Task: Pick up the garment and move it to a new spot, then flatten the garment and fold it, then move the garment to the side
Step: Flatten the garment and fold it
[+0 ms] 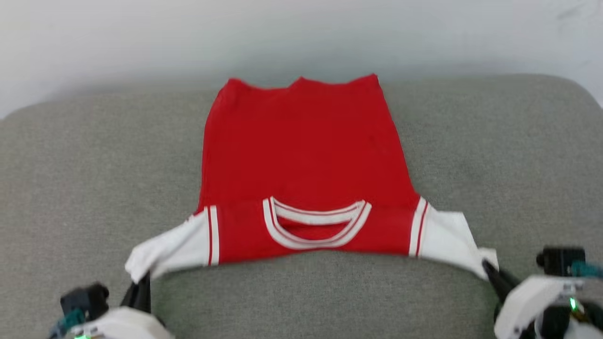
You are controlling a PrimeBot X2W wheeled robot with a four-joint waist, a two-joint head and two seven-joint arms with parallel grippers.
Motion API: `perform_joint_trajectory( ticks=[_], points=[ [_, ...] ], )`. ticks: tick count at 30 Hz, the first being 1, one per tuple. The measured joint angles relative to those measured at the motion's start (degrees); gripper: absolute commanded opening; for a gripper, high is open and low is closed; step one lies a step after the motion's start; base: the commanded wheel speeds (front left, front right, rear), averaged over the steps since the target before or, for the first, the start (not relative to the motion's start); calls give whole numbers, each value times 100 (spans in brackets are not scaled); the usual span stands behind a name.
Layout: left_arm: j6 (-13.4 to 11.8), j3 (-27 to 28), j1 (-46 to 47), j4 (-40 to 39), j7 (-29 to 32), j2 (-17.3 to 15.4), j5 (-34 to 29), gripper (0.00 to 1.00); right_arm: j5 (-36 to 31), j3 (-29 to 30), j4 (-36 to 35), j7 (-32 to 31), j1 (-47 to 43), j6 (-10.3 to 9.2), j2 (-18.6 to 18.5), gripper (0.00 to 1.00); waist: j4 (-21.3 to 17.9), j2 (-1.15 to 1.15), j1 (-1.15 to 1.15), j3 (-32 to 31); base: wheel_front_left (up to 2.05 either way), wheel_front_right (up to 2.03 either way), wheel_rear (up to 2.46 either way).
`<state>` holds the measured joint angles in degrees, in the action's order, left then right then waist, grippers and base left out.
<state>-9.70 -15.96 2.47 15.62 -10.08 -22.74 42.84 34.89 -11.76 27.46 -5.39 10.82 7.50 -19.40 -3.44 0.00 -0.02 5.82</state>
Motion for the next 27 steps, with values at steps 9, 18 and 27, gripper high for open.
perform_joint_trajectory(
  ticks=[9,18,27],
  points=[
    [-555,-124,-1212,-882,360,-62,38,0,-1129,1215,-1588,-1413,-2281,1,818,0,62,0,0,-357,0,0,0],
    [-747,-296,-1325,-1432,390,-133,-222,0,-1681,1571,-2871,-1882,-2512,0,1213,100,163,0,1,-464,0,0,0],
    [-956,-472,-802,-2205,480,-218,-669,0,-1566,2141,-2441,-1500,-277,0,1094,100,364,0,2,30,0,0,0]
  ],
)
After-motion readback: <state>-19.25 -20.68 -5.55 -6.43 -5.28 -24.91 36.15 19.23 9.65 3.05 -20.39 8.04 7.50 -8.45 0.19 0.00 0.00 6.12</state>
